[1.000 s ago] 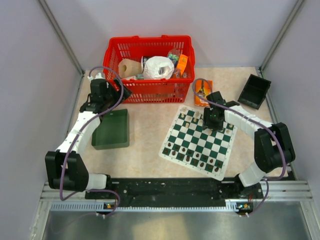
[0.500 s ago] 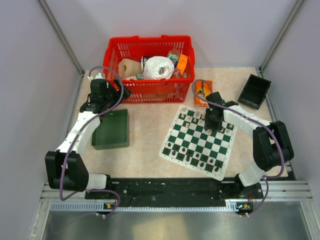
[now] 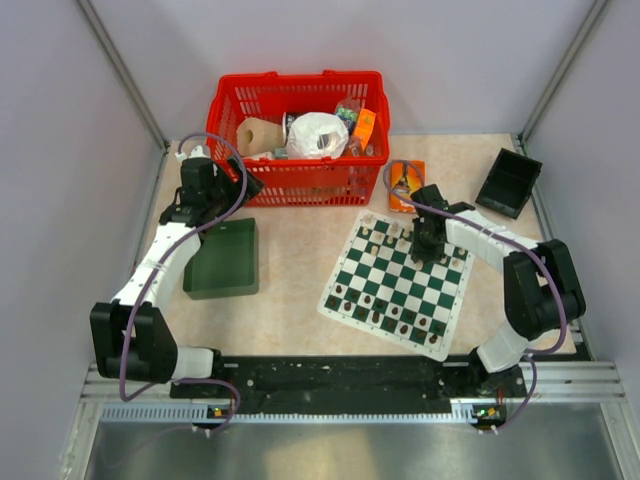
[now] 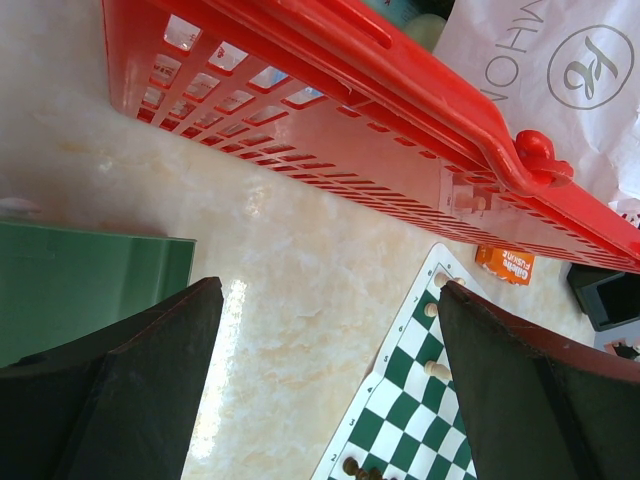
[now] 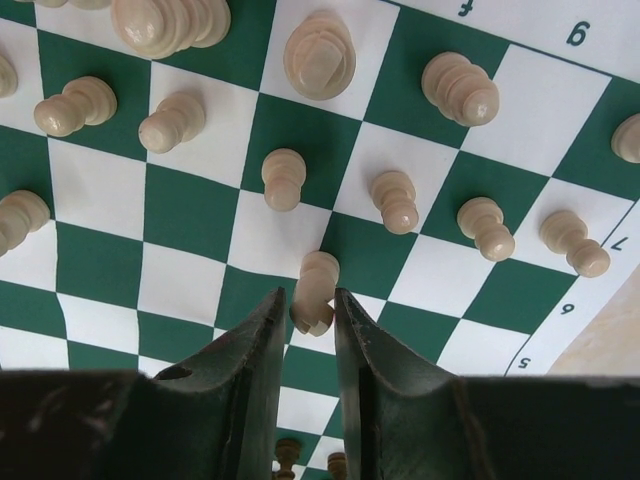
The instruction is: Set up the chess pieces on the board
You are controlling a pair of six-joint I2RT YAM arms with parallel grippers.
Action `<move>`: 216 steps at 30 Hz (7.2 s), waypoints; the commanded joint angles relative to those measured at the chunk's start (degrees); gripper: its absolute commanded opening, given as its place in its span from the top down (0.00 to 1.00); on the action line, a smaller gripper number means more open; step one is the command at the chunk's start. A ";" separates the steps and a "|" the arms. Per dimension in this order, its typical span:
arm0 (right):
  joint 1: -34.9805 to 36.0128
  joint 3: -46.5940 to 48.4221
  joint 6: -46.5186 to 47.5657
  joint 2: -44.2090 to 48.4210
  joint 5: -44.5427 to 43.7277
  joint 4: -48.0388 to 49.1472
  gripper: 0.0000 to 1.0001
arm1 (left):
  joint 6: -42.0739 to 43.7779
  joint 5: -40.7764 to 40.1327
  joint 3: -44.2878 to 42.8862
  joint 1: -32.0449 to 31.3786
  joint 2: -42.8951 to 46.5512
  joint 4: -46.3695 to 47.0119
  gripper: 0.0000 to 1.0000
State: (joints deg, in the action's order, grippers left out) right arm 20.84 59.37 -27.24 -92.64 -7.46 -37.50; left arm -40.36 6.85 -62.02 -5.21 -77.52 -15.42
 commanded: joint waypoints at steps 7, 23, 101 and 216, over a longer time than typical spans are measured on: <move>0.60 0.92 -0.09 -0.52 -0.71 1.02 0.79 | 0.54 0.18 -0.03 0.29 0.61 2.76 0.06; -0.97 6.10 -0.09 7.38 -0.89 -3.19 0.82 | 0.46 0.53 -0.03 0.29 0.44 2.76 0.06; -14.78 -7.17 -3.08 2.38 -6.25 18.33 0.83 | 1.34 -1.49 -0.47 0.29 1.84 1.45 0.06; 13.52 13.05 -0.97 -10.54 -0.09 9.81 0.65 | 2.39 -4.13 2.08 0.73 4.21 -0.14 0.06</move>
State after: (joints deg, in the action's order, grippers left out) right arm 33.76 69.45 -28.60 -102.17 -6.83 -27.11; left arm -38.79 3.31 -60.16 -4.89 -74.48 -16.80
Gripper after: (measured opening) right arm 0.350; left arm 0.939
